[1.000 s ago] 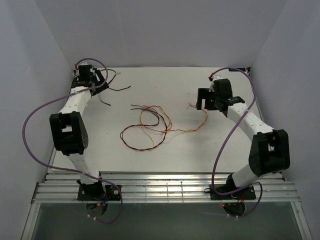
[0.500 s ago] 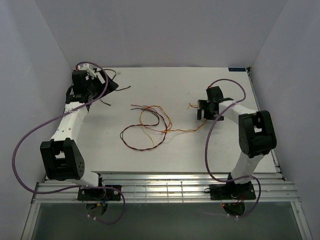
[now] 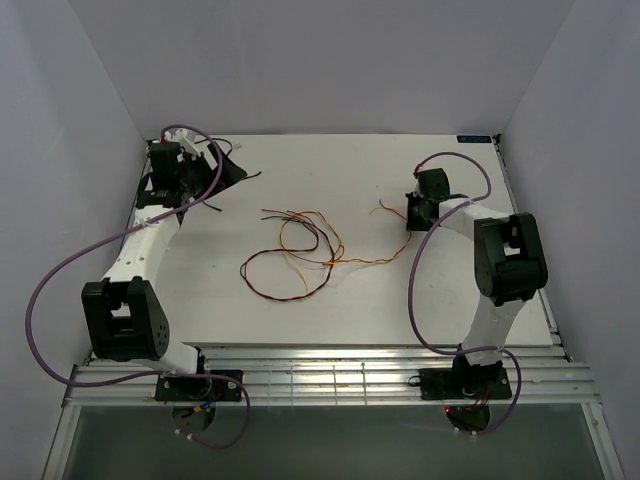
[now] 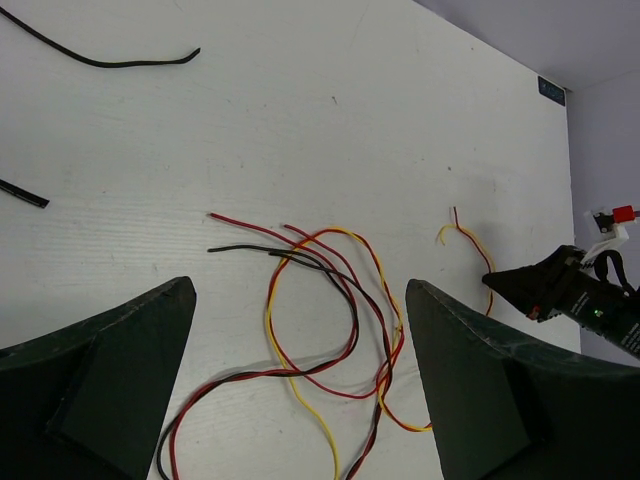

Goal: Untangle the cables

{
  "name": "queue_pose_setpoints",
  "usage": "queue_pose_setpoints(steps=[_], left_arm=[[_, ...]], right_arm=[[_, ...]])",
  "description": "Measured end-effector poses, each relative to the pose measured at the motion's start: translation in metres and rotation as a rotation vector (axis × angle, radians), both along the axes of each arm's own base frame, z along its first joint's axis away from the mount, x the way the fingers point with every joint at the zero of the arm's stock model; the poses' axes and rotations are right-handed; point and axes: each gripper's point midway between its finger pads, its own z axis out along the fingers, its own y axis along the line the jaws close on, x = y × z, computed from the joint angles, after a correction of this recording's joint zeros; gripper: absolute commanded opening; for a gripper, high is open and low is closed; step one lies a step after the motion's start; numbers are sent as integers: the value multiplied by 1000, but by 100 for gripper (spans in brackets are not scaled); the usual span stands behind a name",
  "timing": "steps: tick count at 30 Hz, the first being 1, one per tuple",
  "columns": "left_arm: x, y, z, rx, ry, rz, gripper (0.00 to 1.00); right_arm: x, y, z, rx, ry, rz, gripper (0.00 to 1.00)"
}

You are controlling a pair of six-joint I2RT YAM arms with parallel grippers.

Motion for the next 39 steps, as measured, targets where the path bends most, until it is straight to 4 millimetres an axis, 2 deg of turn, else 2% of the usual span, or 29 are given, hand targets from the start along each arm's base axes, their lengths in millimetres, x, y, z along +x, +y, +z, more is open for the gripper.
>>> queue_pose_setpoints(steps=[4,7,9,12,16,19,22,26,30,32,33,34,37,38,39], left_arm=[[-2,-11,4,-29,-12,-53,98],[-8,-43,7,-74,-22,-170,98],[-14,-73,5,-90,-23,-263,98],[-32,-123,-4,-106,-2,-420,98],[-55,-171,-8,-129,-5,-590,98],[-61,-185,2,-151,-52,-656,98],[-60,-191,16,-173,-121,-701,98],[-64,-198,31,-196,-191,-766,98],[-73,-209,41,-209,-233,-824,98],[-78,-217,42,-208,-241,-842,89],[-80,-220,42,-202,-243,-848,80],[-81,-222,43,-199,-244,-852,56],[-83,-229,46,-182,-255,-862,32],[-83,-230,48,-178,-262,-864,18],[-82,-231,50,-171,-273,-865,9]], right_arm=[[-8,22,7,101,-42,124,8],[-22,41,31,188,-97,215,8],[-24,56,60,244,-175,284,8],[-29,86,118,335,-326,411,8],[-45,115,171,433,-452,545,8],[-57,128,199,513,-498,610,8],[-68,135,217,574,-516,654,8],[-77,138,227,601,-527,683,8],[-82,140,229,605,-520,696,8],[-84,141,228,608,-516,705,8],[-85,142,228,610,-513,709,8],[-86,143,228,613,-512,716,8],[-90,147,230,627,-511,739,8],[-92,148,232,632,-512,744,8],[-93,148,233,637,-511,749,8]])
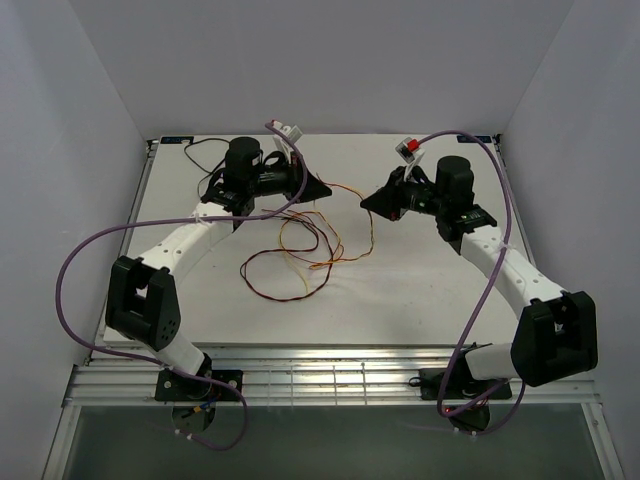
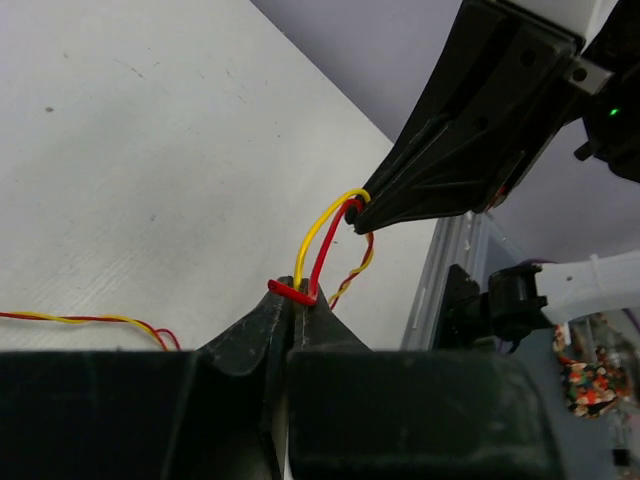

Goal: Untangle the cables

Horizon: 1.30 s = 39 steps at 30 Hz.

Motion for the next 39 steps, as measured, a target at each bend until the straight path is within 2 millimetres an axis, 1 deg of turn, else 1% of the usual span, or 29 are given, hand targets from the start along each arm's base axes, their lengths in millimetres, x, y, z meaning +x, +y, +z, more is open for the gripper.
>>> queue_pose_setpoints(steps=[1,5,6,8,9,13,14,16,19,22,26,29,32,35,39], left_arm=[[0,0,1,0,-3,1,0],[2,-2,0,8,-12,10,0],[2,-2,0,9,-11,14,0],[2,-2,-1,10,-6,18,0],[2,-3,-1,9,-2,20,0],[0,-5,-3,13,14,24,0],[0,-5,-4,17,22,26,0],[-1,-6,-6,25,38,28,0],[-3,-8,-7,32,51,24,0],[-6,-11,-6,35,62,18,0],[-8,-15,-1,35,77,19,0],[-7,-17,7,32,78,25,0],[-4,-18,13,33,82,35,0],[0,-19,9,43,104,44,0],[2,-20,-5,68,156,55,0]], right_arm=[[-1,1,1,3,0,7,8],[-4,2,4,13,1,20,8],[-4,2,4,13,3,21,21],[-4,2,3,7,7,19,38],[-3,1,2,-1,0,21,58],[-2,1,-5,-53,-33,45,85],[-4,1,-7,-70,-43,54,97],[-7,2,-13,-111,-82,78,90],[-14,7,-14,-173,-161,96,90],[-16,8,-6,-249,-270,72,90],[-19,7,7,-358,-438,38,90],[-29,12,17,-407,-552,64,90],[-38,19,21,-449,-629,130,90],[-40,24,24,-487,-679,197,90],[-38,28,27,-521,-721,260,90]])
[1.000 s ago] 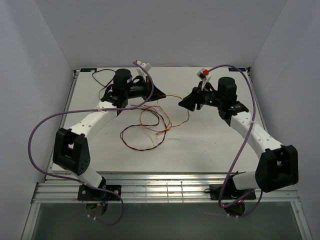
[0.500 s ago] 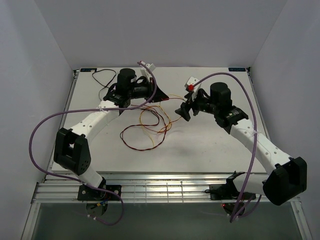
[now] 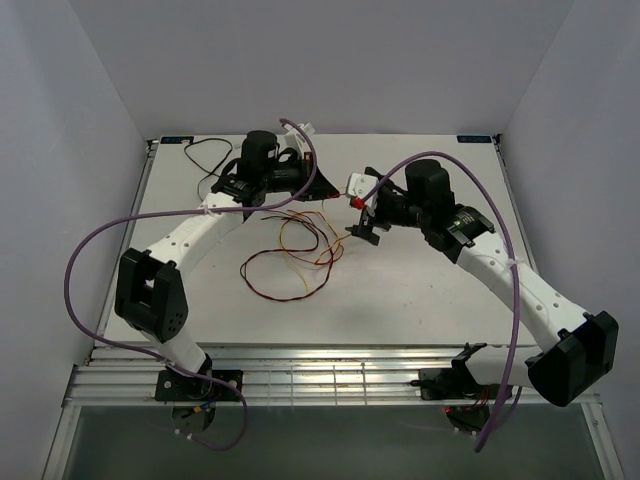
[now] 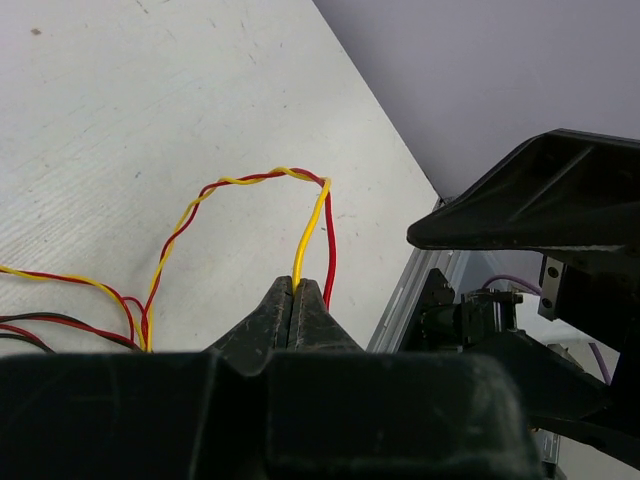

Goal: Untangle the cables

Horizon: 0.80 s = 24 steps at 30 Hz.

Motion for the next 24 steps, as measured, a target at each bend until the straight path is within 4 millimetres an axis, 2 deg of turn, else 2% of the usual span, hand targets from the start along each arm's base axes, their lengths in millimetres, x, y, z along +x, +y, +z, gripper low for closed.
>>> queue_pose_setpoints(steps=[11,24], left_arm=[[-5,-5,-6,15,26,1,0],[-17,-8,-2,20,26,-10,0]], right_arm=[[-20,8,-8,-63,-6,175,90],[-8,17,-15,-84,6,183,92]])
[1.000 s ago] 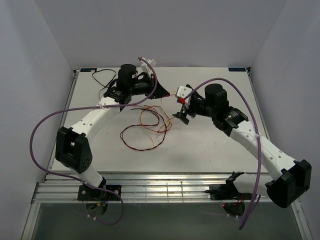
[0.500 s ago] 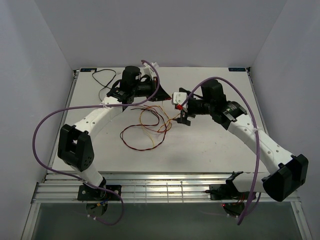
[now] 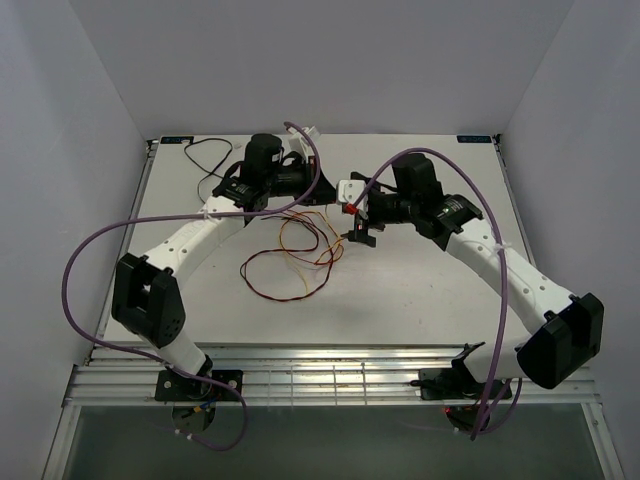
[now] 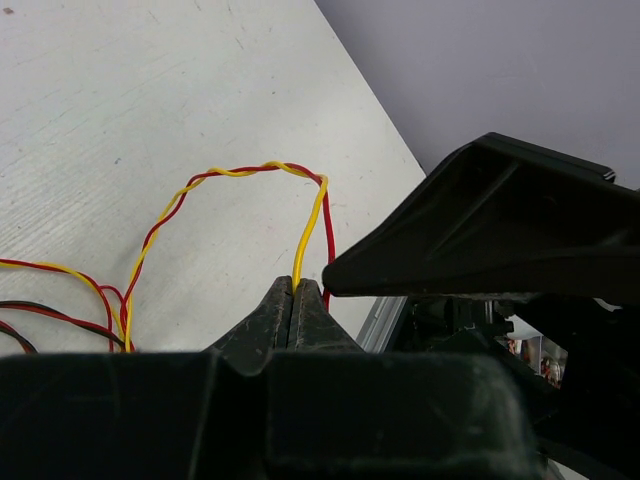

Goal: Untangle the cables

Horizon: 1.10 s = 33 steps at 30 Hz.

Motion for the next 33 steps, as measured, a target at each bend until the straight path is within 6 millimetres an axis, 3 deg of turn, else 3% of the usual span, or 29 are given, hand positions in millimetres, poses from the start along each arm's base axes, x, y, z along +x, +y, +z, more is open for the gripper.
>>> queue_pose_setpoints(steps=[12,16,20,22,24,33], left_arm=[[-4,0,7,0,-23,6,0],[-6,0,9,-1,-30,2,0],[-10,-1,12,-2,-37,-6,0],[-12,-2,15,-5,-44,-10,0],[-14,-2,18,-7,-50,-12,0],[-17,-1,25,-10,-66,-7,0]], right_arm=[[13,-2,-7,-29,15,-67,100],[19,-3,-8,-36,7,-98,78],[31,-1,-9,-32,-11,-137,46],[38,-1,-7,-22,-27,-164,35],[44,1,-5,-5,-50,-180,10],[52,-5,-13,56,-84,-267,8]])
